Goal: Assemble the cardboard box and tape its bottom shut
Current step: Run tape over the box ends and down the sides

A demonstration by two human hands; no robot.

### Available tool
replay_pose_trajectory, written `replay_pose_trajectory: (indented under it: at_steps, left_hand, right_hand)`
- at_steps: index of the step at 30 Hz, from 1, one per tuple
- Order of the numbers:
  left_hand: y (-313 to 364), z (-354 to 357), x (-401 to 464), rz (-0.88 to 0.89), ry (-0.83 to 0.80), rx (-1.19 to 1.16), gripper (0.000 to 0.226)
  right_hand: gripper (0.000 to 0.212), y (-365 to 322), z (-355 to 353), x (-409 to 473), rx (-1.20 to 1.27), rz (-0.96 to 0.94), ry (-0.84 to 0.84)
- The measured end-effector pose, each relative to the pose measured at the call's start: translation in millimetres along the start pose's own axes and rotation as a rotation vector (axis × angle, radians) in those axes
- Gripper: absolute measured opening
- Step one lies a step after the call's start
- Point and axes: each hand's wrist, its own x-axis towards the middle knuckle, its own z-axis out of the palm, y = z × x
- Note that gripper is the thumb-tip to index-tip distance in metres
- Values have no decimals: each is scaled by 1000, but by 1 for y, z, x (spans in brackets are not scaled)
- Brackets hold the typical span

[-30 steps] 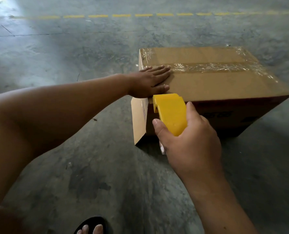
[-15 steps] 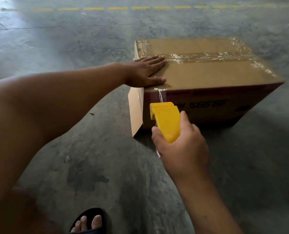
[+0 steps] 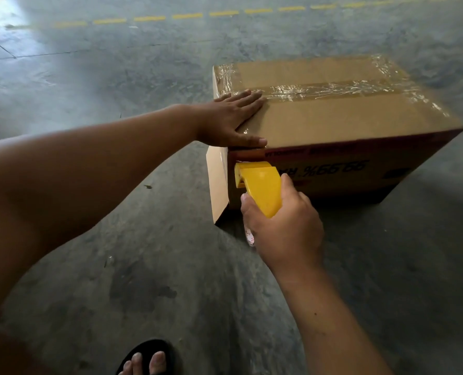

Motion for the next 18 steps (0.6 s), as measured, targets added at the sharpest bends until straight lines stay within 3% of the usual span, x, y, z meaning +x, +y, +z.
replay_pose_trajectory:
  at_steps: [7, 12, 16, 18]
  left_hand:
    - [17, 4, -3, -47, -25, 80, 128]
    - [20, 6, -5, -31, -32, 79, 127]
    - [20, 4, -6, -33, -31, 81, 125]
    - [17, 2, -4, -45, -37, 70, 125]
  right_hand:
    - [70, -7, 1, 14, 34, 58, 43]
    - [47, 0, 9, 27, 41, 235, -104]
    - [48, 11, 16, 15, 123, 199, -50]
    - [60, 10, 9, 15, 107, 141, -24]
